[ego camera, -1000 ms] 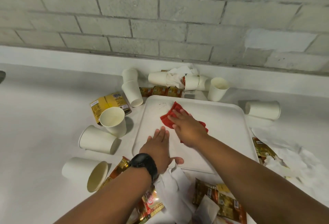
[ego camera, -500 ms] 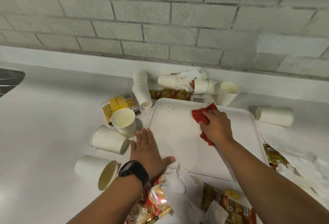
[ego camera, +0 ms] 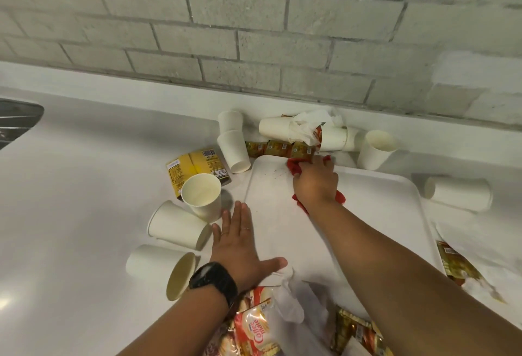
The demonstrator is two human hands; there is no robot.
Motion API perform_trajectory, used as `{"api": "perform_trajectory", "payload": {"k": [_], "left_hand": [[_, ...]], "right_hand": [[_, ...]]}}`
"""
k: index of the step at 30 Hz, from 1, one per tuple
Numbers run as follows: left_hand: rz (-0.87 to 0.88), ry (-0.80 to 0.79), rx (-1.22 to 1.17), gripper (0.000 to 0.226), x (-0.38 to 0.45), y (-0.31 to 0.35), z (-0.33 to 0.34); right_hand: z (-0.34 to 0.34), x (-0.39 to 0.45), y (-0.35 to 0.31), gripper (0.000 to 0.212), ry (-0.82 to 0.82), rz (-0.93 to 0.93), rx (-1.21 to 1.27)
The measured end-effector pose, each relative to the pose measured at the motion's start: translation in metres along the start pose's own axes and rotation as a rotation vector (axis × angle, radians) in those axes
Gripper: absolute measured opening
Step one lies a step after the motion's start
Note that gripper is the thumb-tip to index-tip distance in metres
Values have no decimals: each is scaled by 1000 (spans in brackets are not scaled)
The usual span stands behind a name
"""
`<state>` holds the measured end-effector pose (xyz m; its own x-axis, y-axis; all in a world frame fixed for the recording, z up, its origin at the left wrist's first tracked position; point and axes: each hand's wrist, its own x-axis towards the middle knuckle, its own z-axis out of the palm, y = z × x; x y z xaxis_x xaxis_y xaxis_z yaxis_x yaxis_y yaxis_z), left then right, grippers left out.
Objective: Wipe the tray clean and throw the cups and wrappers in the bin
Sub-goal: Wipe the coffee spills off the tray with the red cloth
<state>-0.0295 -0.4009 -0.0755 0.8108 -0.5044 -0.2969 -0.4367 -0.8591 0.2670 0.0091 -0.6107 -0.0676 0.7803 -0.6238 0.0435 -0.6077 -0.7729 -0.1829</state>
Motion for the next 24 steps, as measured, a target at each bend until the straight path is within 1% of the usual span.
{"api": "perform_trajectory", "payload": {"k": [5,7,9,14,18,24], "left_hand": [[14,17,14,128,1,-2,3],[23,-1,1,132,2,-5,3],[43,-24,1,136,3,-6,3],[63,-94,-1,149,7,-11,0],[59,-76,-34,154,8,-12,2],[43,-53,-114,155,5,-11,-1]], "right_hand": [[5,3,-45,32,-70,-209,-36],[7,1,-57,34,-109,-290,-74],[8,-2,-61,34,-116,-332,-94],[4,-12,-54,38,-126,-438,-74],[0,-36,-41,39,-147,-585,-98],[-10,-80,-10,37,-215,-817,-2]]}}
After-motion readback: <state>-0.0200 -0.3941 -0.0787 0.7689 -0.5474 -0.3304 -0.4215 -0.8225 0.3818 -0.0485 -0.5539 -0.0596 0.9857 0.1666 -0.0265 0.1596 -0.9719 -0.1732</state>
